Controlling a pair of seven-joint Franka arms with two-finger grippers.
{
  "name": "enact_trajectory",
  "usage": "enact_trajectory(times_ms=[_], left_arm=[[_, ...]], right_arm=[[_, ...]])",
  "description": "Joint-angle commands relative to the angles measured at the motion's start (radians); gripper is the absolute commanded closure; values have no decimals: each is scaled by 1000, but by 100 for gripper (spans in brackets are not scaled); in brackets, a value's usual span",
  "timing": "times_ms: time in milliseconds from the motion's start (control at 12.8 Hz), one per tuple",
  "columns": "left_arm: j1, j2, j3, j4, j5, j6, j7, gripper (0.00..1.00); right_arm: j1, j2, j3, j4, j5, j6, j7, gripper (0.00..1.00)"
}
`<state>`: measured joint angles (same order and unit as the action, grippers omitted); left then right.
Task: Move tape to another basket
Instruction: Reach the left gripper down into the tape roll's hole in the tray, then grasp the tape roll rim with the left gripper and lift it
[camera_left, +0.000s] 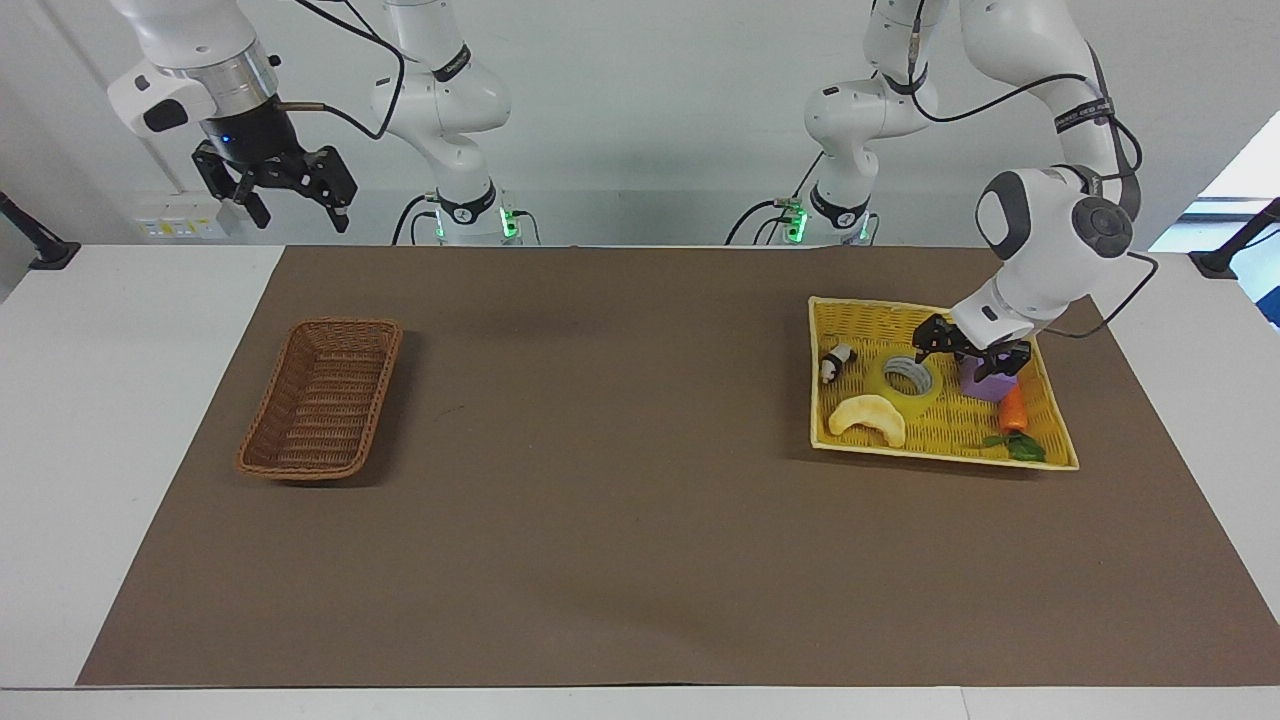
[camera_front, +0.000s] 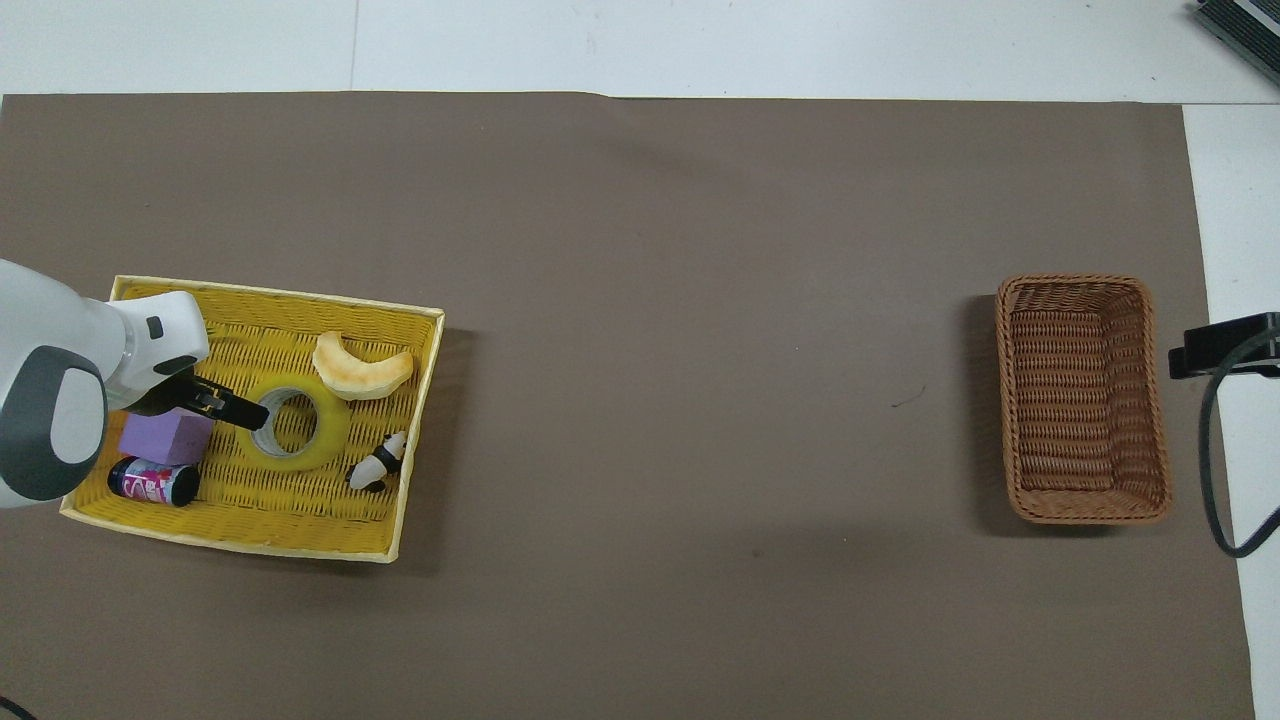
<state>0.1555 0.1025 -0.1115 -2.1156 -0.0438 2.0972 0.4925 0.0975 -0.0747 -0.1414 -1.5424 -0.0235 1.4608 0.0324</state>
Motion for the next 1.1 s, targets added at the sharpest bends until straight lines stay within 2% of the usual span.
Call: enact_trajectory(times_ms=[0, 157, 235, 313, 470, 783, 1017], left_arm=[[4, 28, -7, -30, -37, 76, -34, 0], [2, 23, -7, -56, -37, 99, -55, 21], [2, 37, -7, -72, -41, 115, -54, 36], [1, 45, -7, -95, -41, 166, -60, 57], [1, 42, -8, -106, -41, 176, -78, 100], [15, 48, -8, -63, -86, 124, -74, 100], [21, 42, -7, 24, -94, 13, -80, 100]], right_arm=[[-15, -11, 6, -10, 13, -13, 11, 0], [-15, -11, 6, -10, 13, -13, 11, 0], [-15, -11, 6, -10, 13, -13, 11, 0], [-15, -11, 6, -10, 13, -13, 11, 0], [-15, -11, 6, -10, 13, -13, 11, 0], [-15, -11, 6, -10, 13, -13, 11, 0], [-15, -11, 6, -10, 13, -13, 11, 0]])
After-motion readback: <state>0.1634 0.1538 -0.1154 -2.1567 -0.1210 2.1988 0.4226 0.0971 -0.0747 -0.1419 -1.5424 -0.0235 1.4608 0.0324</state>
